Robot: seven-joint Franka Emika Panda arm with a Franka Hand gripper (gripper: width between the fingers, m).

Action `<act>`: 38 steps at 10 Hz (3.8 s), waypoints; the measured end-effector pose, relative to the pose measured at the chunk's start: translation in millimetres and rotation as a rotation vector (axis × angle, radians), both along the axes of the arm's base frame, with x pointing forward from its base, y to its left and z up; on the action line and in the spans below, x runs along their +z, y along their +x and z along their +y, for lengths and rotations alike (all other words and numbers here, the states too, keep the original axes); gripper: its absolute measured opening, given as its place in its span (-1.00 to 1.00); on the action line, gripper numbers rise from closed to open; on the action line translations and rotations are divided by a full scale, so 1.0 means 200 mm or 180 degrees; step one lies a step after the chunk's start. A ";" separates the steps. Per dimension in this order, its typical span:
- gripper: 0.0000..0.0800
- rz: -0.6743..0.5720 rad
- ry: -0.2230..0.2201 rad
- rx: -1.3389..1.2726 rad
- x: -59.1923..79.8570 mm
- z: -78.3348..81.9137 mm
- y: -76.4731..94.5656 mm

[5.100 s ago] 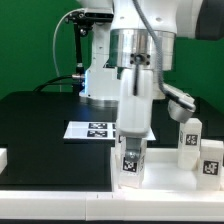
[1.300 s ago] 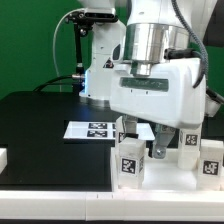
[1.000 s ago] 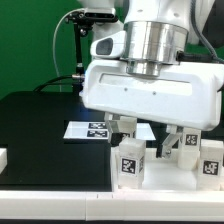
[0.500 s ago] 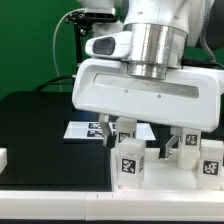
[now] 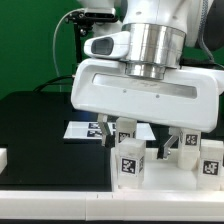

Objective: Assemble square table

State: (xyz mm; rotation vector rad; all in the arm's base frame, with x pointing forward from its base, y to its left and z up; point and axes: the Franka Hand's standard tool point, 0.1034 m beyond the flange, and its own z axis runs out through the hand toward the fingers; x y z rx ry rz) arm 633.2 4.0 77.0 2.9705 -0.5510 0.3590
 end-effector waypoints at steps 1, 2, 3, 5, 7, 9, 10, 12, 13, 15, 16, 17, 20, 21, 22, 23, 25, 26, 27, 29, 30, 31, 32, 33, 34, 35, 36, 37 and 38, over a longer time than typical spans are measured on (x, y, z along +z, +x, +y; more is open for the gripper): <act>0.62 0.0262 0.0093 -0.0043 -0.01 -0.01 -0.03; 0.62 0.0604 0.0343 -0.0152 0.03 -0.02 -0.05; 0.62 0.0778 0.0597 -0.0298 0.06 -0.02 -0.04; 0.62 0.0766 0.0822 -0.0409 0.09 0.00 -0.01; 0.62 0.0626 0.0751 -0.0468 0.06 -0.01 0.03; 0.62 0.0543 0.0658 -0.0514 0.01 -0.03 0.05; 0.62 0.0465 0.0640 -0.0593 -0.01 -0.02 0.06; 0.62 0.0420 0.0646 -0.0677 -0.01 -0.02 0.07; 0.31 0.0418 0.0648 -0.0693 -0.01 -0.02 0.07; -0.03 0.0413 0.0658 -0.0802 -0.01 -0.03 0.07; -0.27 0.0416 0.0657 -0.0934 -0.02 -0.05 0.06; -0.27 0.0402 0.0687 -0.1181 -0.02 -0.05 0.06; -0.27 0.0232 0.0758 -0.2306 -0.03 -0.08 0.04; -0.27 0.0201 0.0835 -0.2767 -0.03 -0.09 0.04; -0.27 0.0179 0.0949 -0.3317 -0.03 -0.09 0.03; -0.27 0.0170 0.1063 -0.3768 -0.03 -0.08 0.03; -0.27 0.0126 0.1234 -0.4547 -0.03 -0.08 0.01; -0.27 0.0143 0.1284 -0.4732 -0.03 -0.08 0.01; -0.27 0.0157 0.1286 -0.4940 -0.03 -0.08 0.00; -0.27 0.0136 0.1311 -0.5290 -0.03 -0.08 0.00; -0.27 0.0135 0.1311 -0.5309 -0.03 -0.08 0.00; -0.27 0.0135 0.1311 -0.5309 -0.03 -0.08 0.00; -0.27 0.0136 0.1308 -0.5280 -0.03 -0.08 0.00; -0.27 0.0131 0.1318 -0.5280 -0.03 -0.08 0.00; 0.16 0.0105 0.1396 -0.5245 0.04 -0.06 0.02; 0.48 0.0091 0.1493 -0.5186 0.13 -0.06 0.02; 0.48 0.0090 0.1557 -0.5150 0.20 -0.07 0.04; 0.58 0.0093 0.1574 -0.5150 0.22 -0.07 0.05; 0.61 0.0100 0.1551 -0.5149 0.20 -0.07 0.05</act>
Offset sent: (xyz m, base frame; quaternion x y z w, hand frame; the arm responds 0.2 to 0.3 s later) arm -0.0052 0.0480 0.0097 0.1838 -0.2145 0.0775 0.9561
